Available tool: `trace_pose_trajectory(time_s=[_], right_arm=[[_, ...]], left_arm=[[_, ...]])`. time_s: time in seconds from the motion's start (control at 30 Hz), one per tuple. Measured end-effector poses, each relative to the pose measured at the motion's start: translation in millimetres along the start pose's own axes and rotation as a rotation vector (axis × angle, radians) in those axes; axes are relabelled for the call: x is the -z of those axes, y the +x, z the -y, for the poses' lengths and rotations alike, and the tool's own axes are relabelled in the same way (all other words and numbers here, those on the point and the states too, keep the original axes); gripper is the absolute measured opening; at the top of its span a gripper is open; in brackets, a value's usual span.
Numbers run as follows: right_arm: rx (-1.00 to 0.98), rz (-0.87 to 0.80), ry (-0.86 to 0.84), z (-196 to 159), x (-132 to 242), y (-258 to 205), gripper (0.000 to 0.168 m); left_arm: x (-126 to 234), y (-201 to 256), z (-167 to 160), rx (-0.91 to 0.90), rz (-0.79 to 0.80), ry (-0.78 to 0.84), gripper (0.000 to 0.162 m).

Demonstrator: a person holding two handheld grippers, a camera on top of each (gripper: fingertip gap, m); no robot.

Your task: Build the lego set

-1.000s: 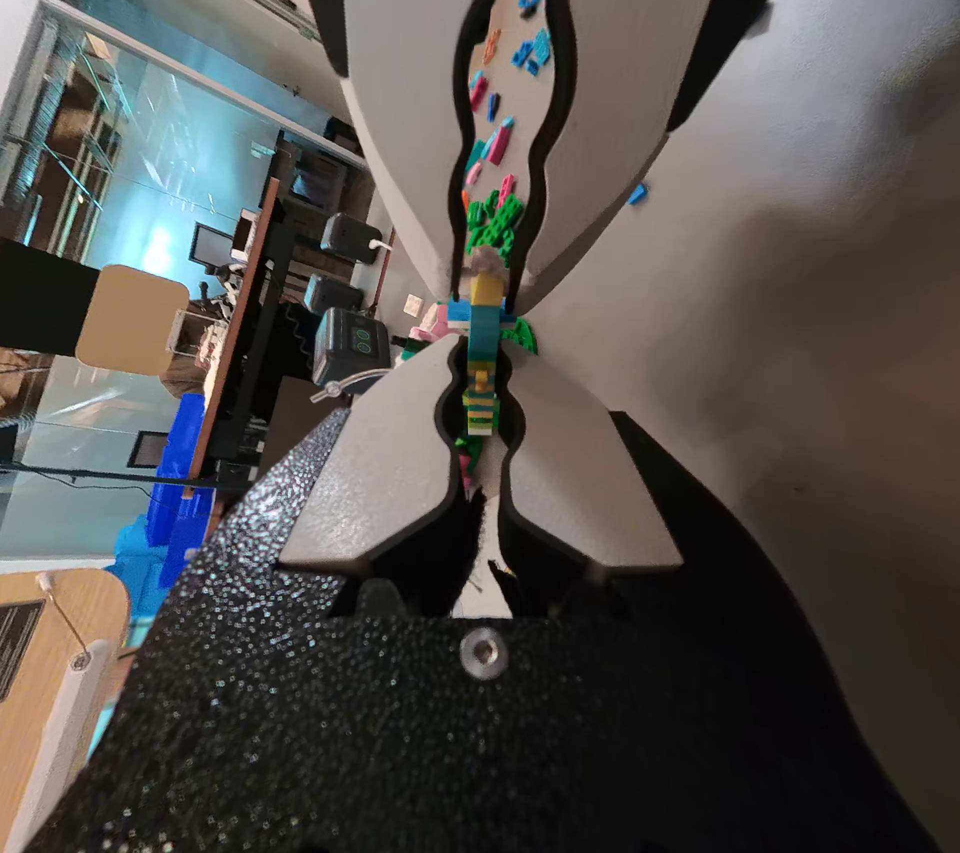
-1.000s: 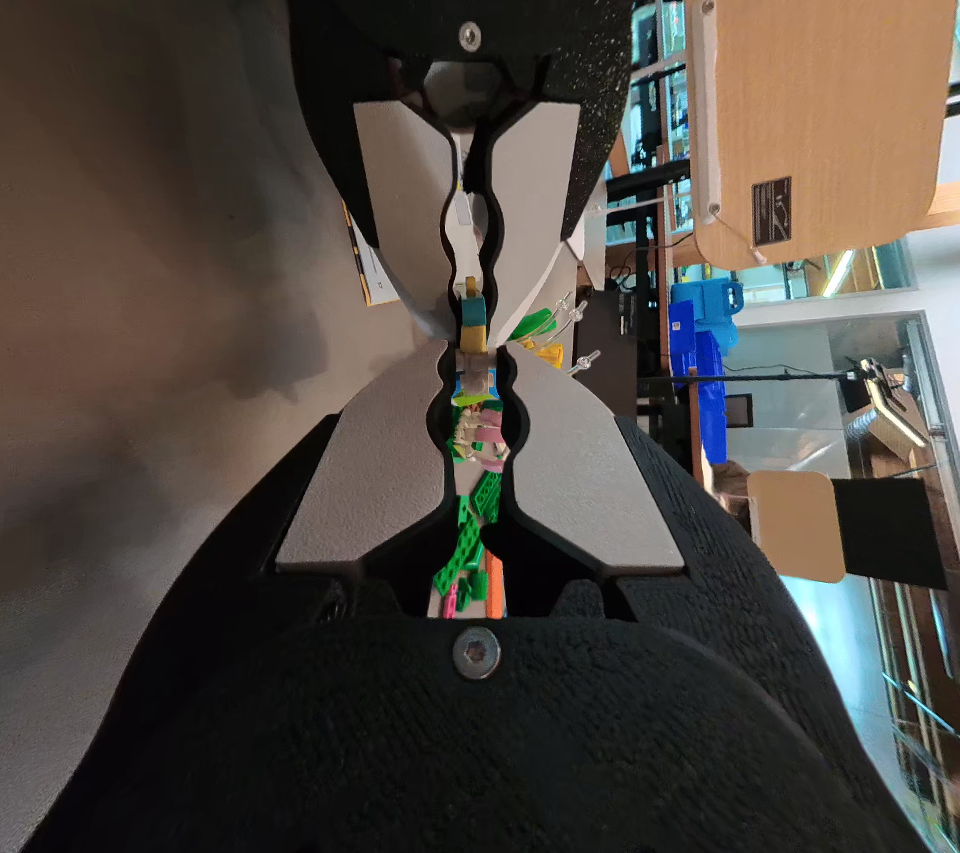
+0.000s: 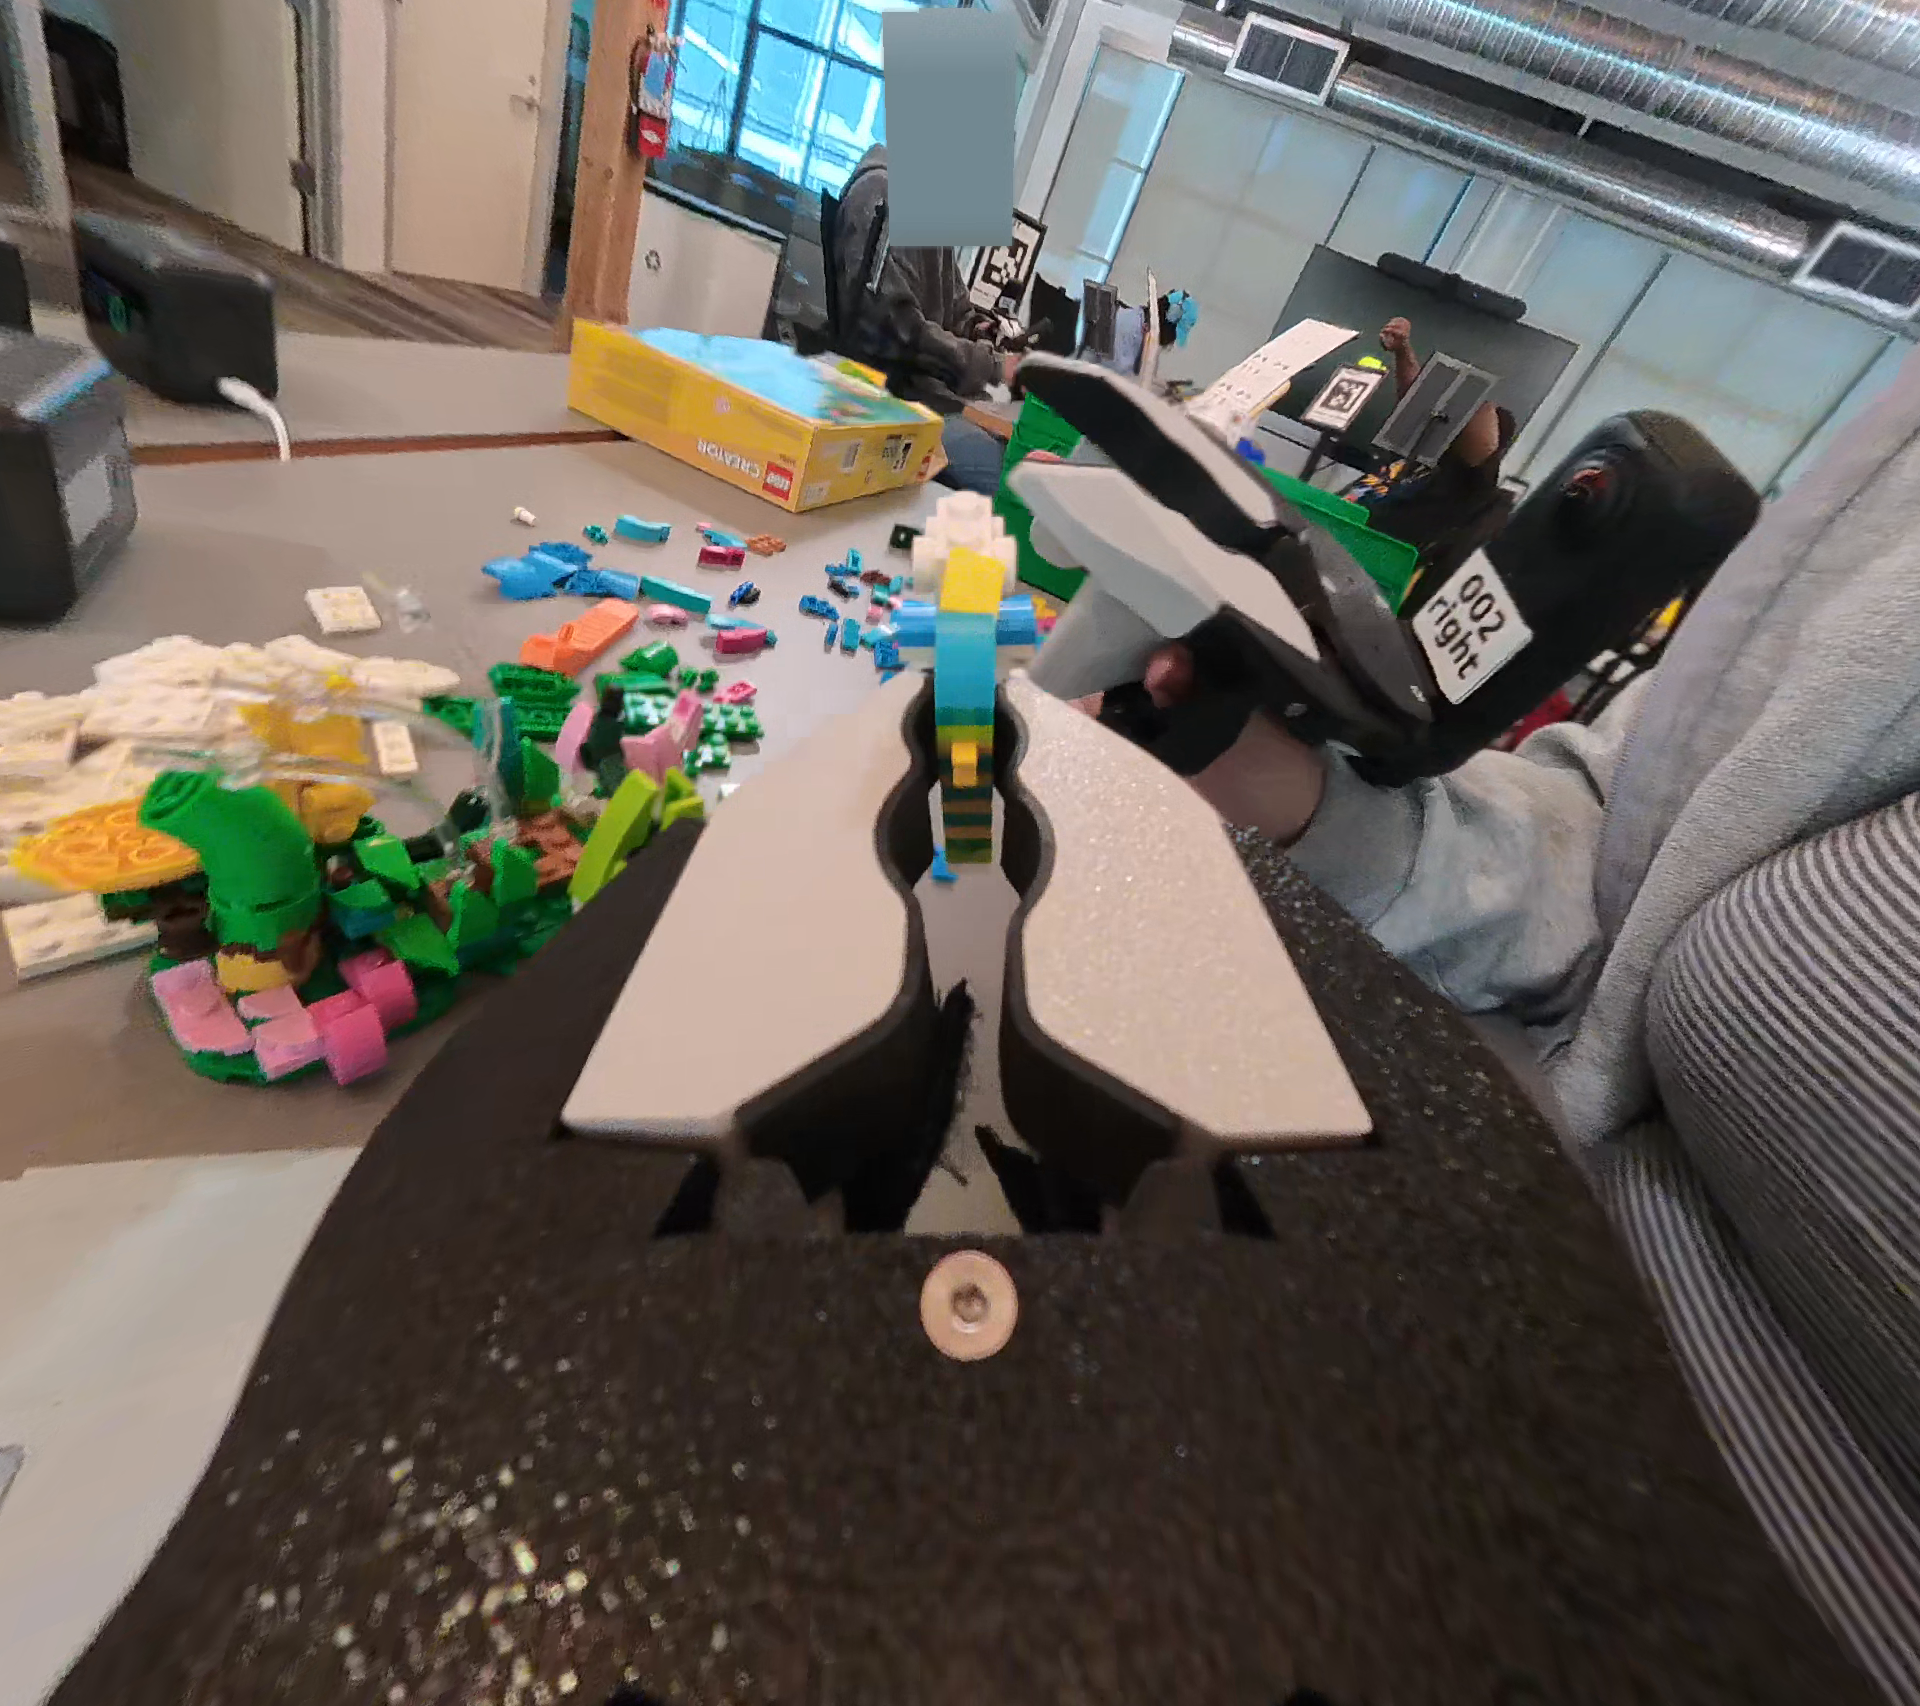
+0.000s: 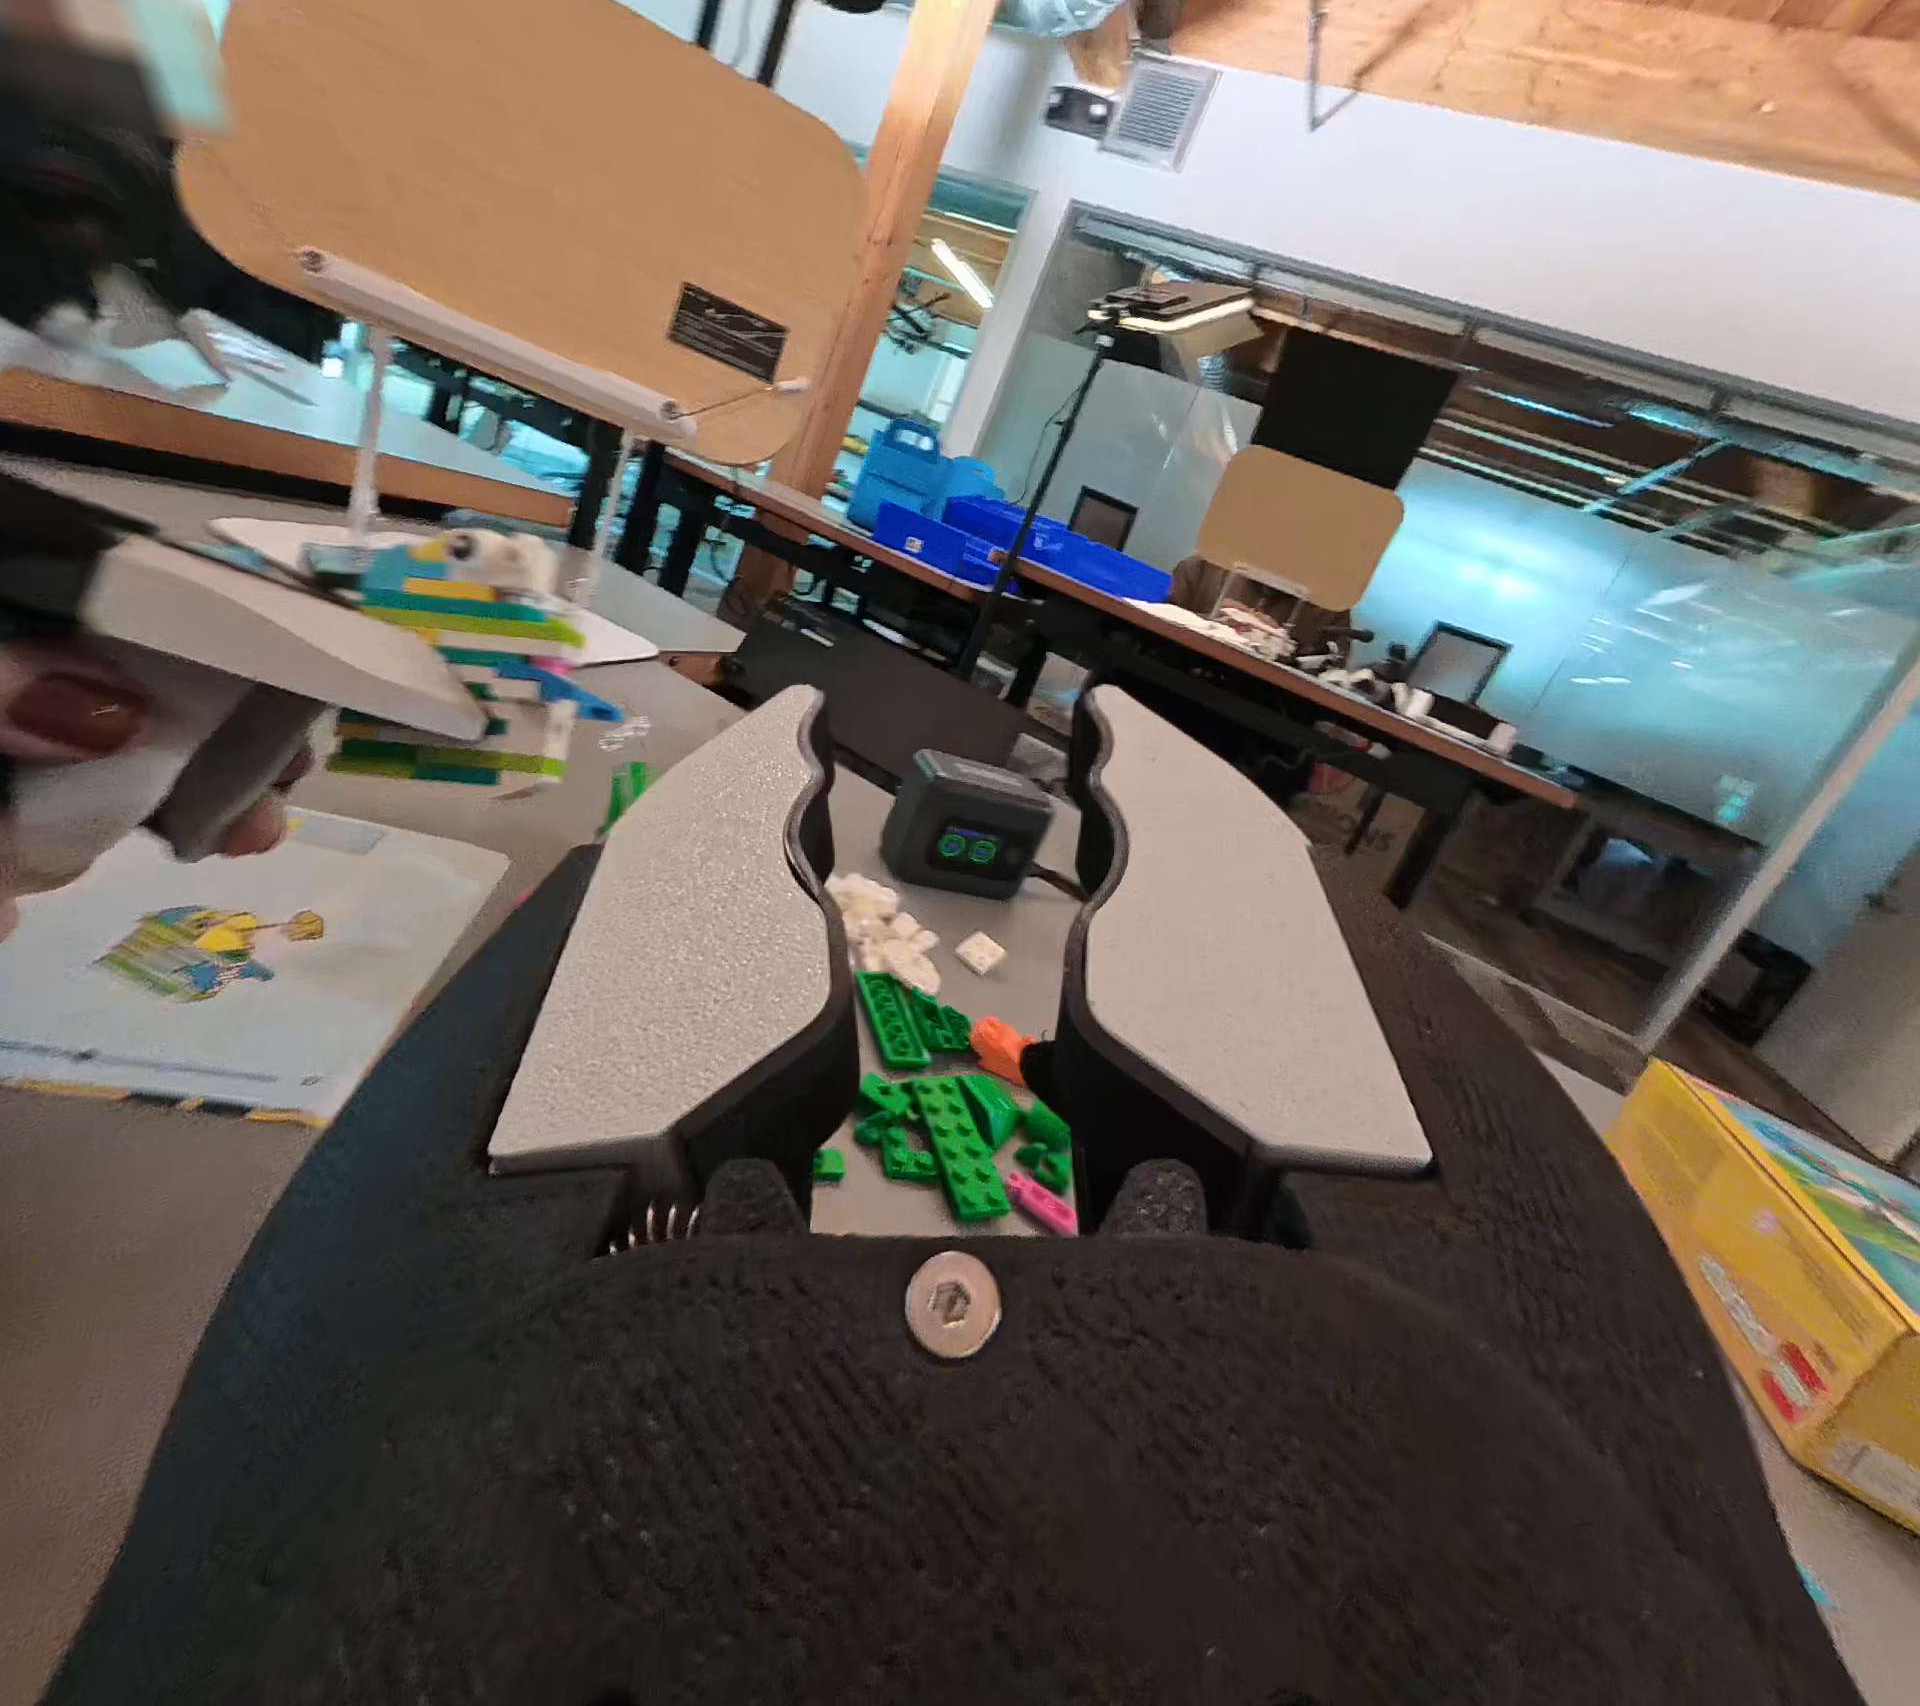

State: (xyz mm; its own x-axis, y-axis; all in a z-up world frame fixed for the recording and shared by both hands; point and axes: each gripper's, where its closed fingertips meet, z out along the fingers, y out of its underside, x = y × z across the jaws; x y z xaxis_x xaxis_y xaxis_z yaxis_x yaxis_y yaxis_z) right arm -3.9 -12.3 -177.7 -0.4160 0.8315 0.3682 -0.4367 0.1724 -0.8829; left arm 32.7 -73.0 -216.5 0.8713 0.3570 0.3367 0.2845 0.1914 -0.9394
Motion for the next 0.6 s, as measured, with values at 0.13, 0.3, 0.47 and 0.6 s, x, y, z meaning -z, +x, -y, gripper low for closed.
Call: trace_pose_trajectory(time_s=[0.13,0.3,0.47,0.6], right_arm=[[-0.073,-0.049,0.006,-3,2,12,0.044],[-0.093,-0.021,-0.014,-10,1,7,0.044],[-0.068,0.014,-0.004,-8,0,-2,0.043],[-0.054,0.028,-0.007,-10,0,-6,0.042]], left_arm=[[-10,16,-6,-0.146,0.059,-0.002,0.008],[-17,20,-19,-0.324,0.129,-0.047,0.008],[-18,23,-17,-0.403,0.158,-0.036,0.008],[-20,34,-17,-0.468,0.144,-0.030,0.008]])
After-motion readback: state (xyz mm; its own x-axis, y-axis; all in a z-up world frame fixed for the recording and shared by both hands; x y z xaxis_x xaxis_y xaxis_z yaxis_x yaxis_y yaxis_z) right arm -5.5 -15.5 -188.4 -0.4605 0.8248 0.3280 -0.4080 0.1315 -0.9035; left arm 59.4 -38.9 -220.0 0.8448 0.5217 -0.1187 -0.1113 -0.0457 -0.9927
